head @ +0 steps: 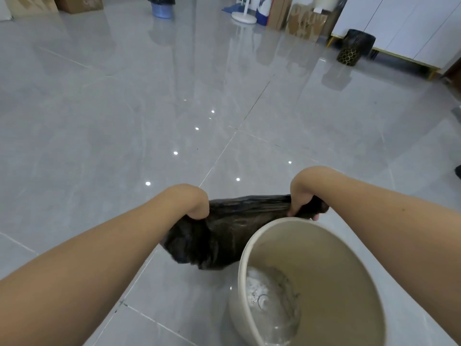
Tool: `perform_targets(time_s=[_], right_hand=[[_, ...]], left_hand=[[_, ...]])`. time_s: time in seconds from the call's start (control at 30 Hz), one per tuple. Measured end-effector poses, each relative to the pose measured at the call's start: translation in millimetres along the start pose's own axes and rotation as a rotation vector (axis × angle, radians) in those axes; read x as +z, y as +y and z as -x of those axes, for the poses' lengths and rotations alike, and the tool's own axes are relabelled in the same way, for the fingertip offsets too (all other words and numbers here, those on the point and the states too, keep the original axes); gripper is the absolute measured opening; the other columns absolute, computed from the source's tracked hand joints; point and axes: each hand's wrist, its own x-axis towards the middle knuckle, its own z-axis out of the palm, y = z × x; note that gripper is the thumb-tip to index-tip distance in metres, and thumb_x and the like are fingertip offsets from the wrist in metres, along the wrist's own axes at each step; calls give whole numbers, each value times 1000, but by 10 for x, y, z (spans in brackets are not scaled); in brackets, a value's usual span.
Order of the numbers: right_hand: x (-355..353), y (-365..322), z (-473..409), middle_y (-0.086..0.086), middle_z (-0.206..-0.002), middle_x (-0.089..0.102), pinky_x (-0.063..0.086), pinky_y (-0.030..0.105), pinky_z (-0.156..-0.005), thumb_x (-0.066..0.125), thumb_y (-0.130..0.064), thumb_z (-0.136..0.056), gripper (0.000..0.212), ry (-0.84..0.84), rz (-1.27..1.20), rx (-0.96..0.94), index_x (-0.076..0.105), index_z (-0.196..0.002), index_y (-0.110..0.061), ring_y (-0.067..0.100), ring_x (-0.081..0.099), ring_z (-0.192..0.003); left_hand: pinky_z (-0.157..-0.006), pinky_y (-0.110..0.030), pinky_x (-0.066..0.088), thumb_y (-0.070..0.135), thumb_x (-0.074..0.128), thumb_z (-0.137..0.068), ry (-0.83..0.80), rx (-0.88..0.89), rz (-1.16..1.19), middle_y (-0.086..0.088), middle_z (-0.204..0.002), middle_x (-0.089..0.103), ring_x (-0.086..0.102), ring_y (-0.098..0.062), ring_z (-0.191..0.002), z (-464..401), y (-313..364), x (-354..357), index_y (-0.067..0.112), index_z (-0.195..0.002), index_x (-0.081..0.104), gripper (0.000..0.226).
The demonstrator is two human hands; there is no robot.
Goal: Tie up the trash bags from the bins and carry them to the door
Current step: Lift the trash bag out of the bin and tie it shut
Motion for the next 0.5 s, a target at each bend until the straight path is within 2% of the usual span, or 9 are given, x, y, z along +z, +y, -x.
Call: perform_targets(time_s=[0.07, 0.1, 0.13, 0.17, 0.23, 0.3, 0.37, 0.43, 0.5], right_hand=[[-90, 8, 98, 2, -78, 64, 45, 29, -59, 54, -49, -94, 39, 32, 116, -25, 71, -87, -15, 18, 57, -62], [-153, 45, 119, 5, -80, 62, 43, 29, -55, 53, -44, -95, 36, 103, 91, -50, 73, -88, -15, 19, 56, -60], [-236, 103, 128, 7, -78, 61, 43, 29, -54, 52, -36, -96, 34, 215, -17, -73, 71, -85, -10, 21, 56, -57], [-320, 174, 125, 10, -72, 60, 44, 29, -56, 51, -25, -96, 30, 358, -176, -91, 67, -79, -6, 24, 55, -54], [-461, 301, 119, 15, -67, 61, 48, 30, -58, 45, -7, -91, 25, 624, -542, -131, 63, -76, 0, 28, 57, -53], [-513, 368, 89, 17, -66, 62, 51, 28, -50, 40, -2, -89, 23, 780, -819, -209, 60, -78, 0, 28, 59, -48], [-427, 348, 28, 16, -74, 61, 47, 27, -46, 39, -6, -91, 18, 851, -797, -249, 55, -85, -3, 29, 61, -53], [-247, 301, -130, 16, -92, 61, 43, 31, -58, 45, -17, -94, 14, 881, -549, -221, 52, -98, -6, 33, 61, -76], [-62, 257, -271, 12, -96, 58, 39, 34, -65, 49, -27, -94, 20, 819, -347, -182, 45, -100, -9, 32, 56, -82]], left_hand=[[-78, -33, 42, 15, 45, -93, 158, -22, 197, -15, -121, 61, 58, -32, -101, -47, -74, -143, 6, -107, 60, 23], [-74, -34, 42, 14, 47, -91, 311, -35, 285, -16, -116, 63, 57, -32, -92, -52, -126, -232, 9, -98, 57, 14], [-68, -35, 41, 13, 48, -88, 504, -45, 351, -17, -108, 64, 56, -33, -84, -46, -183, -318, 11, -92, 51, 5], [-61, -35, 38, 12, 49, -85, 725, -45, 379, -17, -96, 64, 53, -33, -73, -33, -240, -390, 13, -89, 44, 6], [-47, -29, 24, 15, 53, -80, 1154, 17, 330, -11, -64, 53, 38, -28, -50, 13, -338, -465, 14, -87, 32, 22], [-45, -23, 14, 29, 58, -73, 1369, 78, 241, 4, -48, 29, 28, -23, -40, 90, -397, -456, 16, -87, 24, 39], [-44, -21, 17, 47, 59, -67, 1325, 80, 227, 9, -47, 28, 31, -23, -38, 78, -407, -323, 18, -86, 22, 50], [-45, -25, 22, 63, 56, -63, 1134, 23, 254, 9, -54, 40, 40, -25, -46, -23, -353, -58, 20, -89, 25, 59], [-51, -29, 29, 76, 46, -61, 923, -21, 304, 6, -67, 55, 46, -26, -57, -156, -290, 261, 22, -94, 34, 65]])
